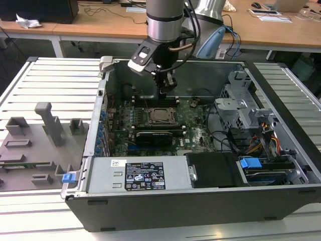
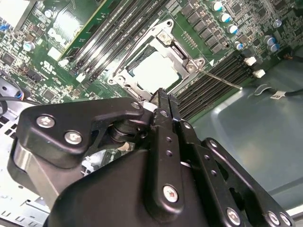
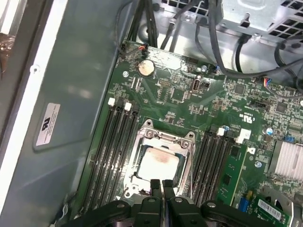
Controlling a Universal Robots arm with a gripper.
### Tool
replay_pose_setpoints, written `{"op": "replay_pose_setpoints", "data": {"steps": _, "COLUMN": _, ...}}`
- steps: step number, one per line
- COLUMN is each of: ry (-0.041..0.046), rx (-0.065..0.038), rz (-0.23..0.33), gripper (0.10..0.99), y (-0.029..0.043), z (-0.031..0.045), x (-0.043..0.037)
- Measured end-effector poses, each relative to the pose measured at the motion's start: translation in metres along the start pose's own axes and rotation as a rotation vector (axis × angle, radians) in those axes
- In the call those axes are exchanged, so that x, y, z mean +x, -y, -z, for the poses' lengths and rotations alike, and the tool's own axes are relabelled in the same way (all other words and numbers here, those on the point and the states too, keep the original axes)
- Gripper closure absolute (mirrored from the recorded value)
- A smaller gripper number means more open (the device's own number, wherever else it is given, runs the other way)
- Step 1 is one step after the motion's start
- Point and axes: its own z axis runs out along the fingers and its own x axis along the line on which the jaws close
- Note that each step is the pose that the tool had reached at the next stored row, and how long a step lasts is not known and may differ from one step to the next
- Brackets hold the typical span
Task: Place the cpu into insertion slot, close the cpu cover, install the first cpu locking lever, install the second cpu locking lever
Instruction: 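Install the first cpu locking lever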
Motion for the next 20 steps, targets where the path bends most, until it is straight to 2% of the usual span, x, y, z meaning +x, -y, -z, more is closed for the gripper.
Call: {"op": "replay_pose_setpoints", "data": {"steps": 20, "ry": -0.0069, "rx": 0.0, "rz": 0.138, "gripper": 0.929, "y": 0.0, "z": 0.0, "x": 0.0}}
